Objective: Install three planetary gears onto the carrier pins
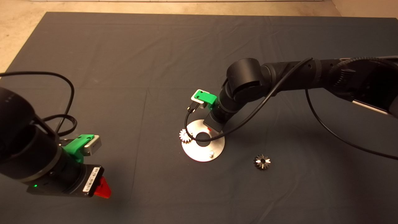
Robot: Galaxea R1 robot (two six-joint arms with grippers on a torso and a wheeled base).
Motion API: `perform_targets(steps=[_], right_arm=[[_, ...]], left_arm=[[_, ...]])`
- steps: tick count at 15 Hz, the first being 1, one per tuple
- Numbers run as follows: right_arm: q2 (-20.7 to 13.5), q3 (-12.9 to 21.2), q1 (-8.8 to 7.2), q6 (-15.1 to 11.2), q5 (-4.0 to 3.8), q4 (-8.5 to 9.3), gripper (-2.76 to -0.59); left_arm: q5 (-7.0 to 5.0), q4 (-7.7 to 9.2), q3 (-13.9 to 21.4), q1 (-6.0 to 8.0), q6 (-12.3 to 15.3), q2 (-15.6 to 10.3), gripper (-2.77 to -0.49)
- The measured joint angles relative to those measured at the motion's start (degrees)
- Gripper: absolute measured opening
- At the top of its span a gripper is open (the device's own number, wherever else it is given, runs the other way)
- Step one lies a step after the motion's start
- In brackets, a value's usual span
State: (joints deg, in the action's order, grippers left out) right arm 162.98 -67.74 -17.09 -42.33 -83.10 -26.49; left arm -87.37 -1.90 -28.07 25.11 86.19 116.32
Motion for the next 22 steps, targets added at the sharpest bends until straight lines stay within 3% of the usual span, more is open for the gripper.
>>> perform_targets(steps=[14, 15, 17, 22], right_arm=[[0.09, 0.00, 0.09, 0.10, -0.07, -0.02, -2.20], [0.21, 0.00, 0.09, 0.10, -0.18, -0.02, -2.20], [1.27, 0.00, 0.06, 0.11, -1.30, -0.05, -2.15], [1.96, 0.30, 0.08, 0.29, -1.99, -0.02, -1.90]], left_arm=[[0.00, 0.00, 0.00, 0.00, 0.00, 0.00, -1.22], [0.00, 0.00, 0.00, 0.00, 0.00, 0.00, -1.22], [0.00, 0.00, 0.00, 0.01, -0.01, 0.02, -1.22], [0.02, 0.00, 0.00, 0.00, 0.00, 0.00, -1.22]])
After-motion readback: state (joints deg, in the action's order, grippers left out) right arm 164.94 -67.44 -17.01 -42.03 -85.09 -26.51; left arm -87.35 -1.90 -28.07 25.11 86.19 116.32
